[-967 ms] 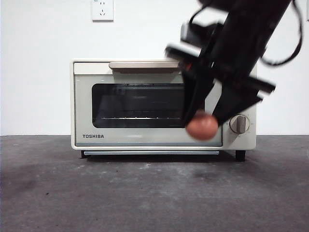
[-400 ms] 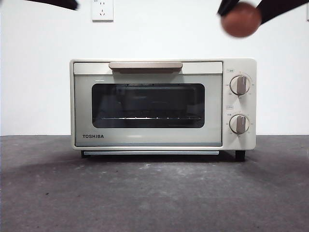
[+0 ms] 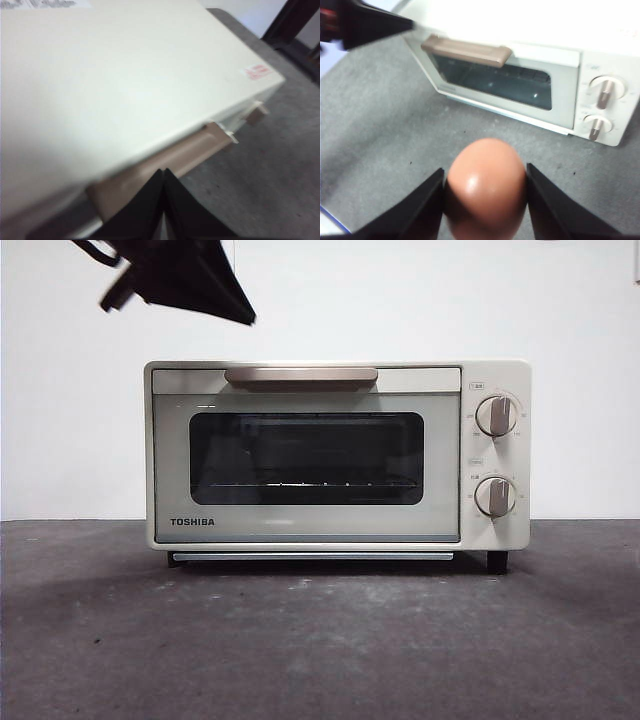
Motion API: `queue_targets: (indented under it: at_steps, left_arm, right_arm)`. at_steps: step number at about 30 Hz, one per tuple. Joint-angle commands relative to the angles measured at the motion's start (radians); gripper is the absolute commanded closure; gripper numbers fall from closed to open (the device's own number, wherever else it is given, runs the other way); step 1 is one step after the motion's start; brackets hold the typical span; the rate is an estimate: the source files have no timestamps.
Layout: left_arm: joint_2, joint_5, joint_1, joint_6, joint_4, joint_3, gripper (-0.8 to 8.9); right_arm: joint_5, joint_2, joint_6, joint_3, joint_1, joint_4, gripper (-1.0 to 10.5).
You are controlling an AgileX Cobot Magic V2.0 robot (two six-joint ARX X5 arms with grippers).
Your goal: Eggoven
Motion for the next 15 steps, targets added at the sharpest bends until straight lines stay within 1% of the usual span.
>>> queue_targets:
  at_steps: [1, 7, 11, 15]
  left_arm:
    - [0.059, -0.009, -0.018, 0.047, 0.015, 0.048, 8.06]
    - [0.13, -0.036, -0.044, 0.067, 0.036, 0.059, 8.06]
    - [0.155, -0.084, -0.053, 0.097, 0.037, 0.059, 8.06]
    - [0.171, -0.084, -0.053, 0.1, 0.039, 0.059, 8.06]
  right_arm:
    - [0.005, -0.014, -0.011, 0.01, 0.01, -0.002, 9.4]
    - [0.01, -0.057, -0.011, 0.01, 0.01, -0.002, 9.4]
    - [0.012, -0.078, -0.011, 0.01, 0.011, -0.003, 9.4]
    - [0.012, -0.091, -0.011, 0.01, 0.011, -0.011, 9.4]
